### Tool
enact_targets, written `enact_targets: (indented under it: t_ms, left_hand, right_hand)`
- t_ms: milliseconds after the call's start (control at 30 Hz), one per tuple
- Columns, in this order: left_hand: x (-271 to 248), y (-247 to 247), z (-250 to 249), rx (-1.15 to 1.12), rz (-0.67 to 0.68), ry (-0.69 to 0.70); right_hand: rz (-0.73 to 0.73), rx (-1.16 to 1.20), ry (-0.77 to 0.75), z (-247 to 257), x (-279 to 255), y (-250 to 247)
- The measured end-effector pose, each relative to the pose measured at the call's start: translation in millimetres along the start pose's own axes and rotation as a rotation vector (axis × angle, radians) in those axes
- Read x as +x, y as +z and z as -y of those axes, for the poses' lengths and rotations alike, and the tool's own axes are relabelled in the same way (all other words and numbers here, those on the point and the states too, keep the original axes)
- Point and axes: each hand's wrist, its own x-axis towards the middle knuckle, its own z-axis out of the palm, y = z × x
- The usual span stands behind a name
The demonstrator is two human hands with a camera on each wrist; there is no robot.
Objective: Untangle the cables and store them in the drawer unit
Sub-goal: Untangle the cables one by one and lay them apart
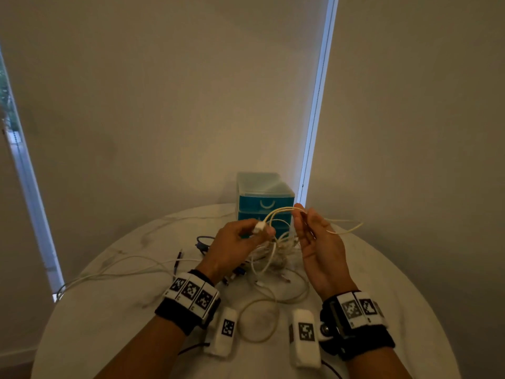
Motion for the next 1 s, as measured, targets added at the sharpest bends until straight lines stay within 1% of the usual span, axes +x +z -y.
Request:
enact_targets:
  t_ms: [100,167,267,367,433,500,567,667,733,767,800,867,933,1000]
  left_hand:
    - [5,0,-1,-0.14,-0.127,-0.028]
    - [7,0,-1,-0.2,-0.186,-0.044]
    - [8,-2,0,-0.23,-0.245,-0.046]
    - [6,-5,-10,-0.252,-0.276,-0.012]
    - [5,-9,-19,-0.273,-0.298,0.029]
    - [4,-12,-25,-0.258,-0.298,0.064]
    - [2,-12,-30,-0.238,-0.271,0.065]
    - [-1,-8,-33,-0.23,-0.199,0.052]
    - [-3,-5,-35,-0.233,-0.138,0.071]
    - [-3,-5,-36,-0.214,-0.107,0.088]
    - [-4,-4,-37,-0.182,-0.073,0.104]
    - [-3,-5,-38,-0.121,0.002,0.104]
    - [-3,-5,-31,-0.018,0.066,0.032]
    - [-3,-4,-22,0.201,0.086,-0.058]
  right_hand:
    - [0.058,-0.101,0.059,-4,1,-2]
    - [0.105,-0.215,0.056,-11,1,2]
    - [0.121,-0.508,-0.052,-26,2,1]
    - [0.133,-0.828,-0.172,-37,8,-14]
    - [0.137,-0.97,-0.191,-36,8,-21]
    - [0.138,-1.032,-0.182,-33,7,-22]
    - [0.144,-1.03,-0.216,-31,4,-18]
    - [0.161,-0.959,-0.278,-30,-1,-8]
    - [0.216,-0.973,-0.288,-33,-4,-5]
    - [0.216,-1.004,-0.297,-34,-5,-4]
    - [0.199,-1.008,-0.3,-35,-5,-5]
    - [0.112,-0.962,-0.308,-34,-3,-9]
    - [0.007,-0.866,-0.3,-28,-2,-11]
    - [-0.046,-0.756,-0.28,-22,-2,-10]
